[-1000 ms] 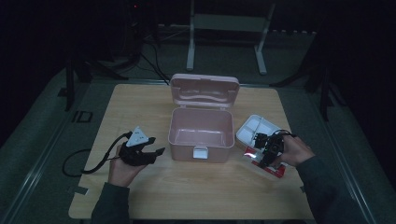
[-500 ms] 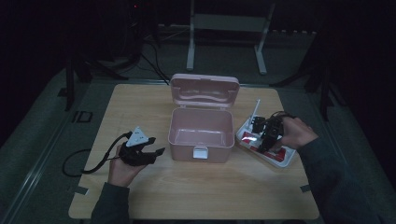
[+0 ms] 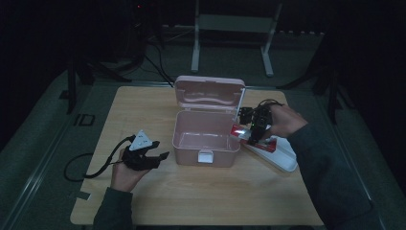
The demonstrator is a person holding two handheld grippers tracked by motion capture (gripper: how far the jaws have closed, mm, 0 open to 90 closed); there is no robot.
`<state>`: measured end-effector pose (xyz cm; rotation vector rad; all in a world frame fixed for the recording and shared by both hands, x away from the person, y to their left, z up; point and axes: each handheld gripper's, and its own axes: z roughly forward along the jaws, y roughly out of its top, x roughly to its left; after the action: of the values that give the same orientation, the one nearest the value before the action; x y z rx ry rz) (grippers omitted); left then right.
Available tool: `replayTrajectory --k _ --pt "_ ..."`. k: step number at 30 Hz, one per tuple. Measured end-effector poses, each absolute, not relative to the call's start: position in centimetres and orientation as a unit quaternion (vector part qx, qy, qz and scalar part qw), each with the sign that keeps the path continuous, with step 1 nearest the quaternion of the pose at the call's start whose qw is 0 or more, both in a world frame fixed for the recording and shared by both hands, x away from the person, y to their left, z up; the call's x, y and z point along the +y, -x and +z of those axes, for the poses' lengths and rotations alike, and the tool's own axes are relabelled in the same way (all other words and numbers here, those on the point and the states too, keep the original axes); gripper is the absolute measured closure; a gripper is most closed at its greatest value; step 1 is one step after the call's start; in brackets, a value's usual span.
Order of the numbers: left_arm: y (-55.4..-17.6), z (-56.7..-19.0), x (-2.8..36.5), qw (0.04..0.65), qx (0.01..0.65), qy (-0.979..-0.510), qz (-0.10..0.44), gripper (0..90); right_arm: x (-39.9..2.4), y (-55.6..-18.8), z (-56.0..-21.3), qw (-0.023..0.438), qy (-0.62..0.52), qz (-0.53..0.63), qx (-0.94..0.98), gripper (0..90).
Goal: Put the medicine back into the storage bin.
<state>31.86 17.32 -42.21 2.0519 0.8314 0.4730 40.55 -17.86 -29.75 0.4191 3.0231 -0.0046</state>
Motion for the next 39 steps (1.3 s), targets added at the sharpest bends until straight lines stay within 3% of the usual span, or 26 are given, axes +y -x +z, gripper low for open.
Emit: replayTrajectory --k 20,39 --pt "-31.8 -42.2 17.3 0.427 0.331 -0.82 0.188 43.4 -8.4 -41.7 -30.5 0.033 -0.051 -0.009 0.998 51.3" --pt "-31.8 -42.3 17.4 0.428 0.332 -0.819 0.188 43.4 -6.2 -41.5 -32.9 0.013 -0.015 -0.018 1.0 51.2"
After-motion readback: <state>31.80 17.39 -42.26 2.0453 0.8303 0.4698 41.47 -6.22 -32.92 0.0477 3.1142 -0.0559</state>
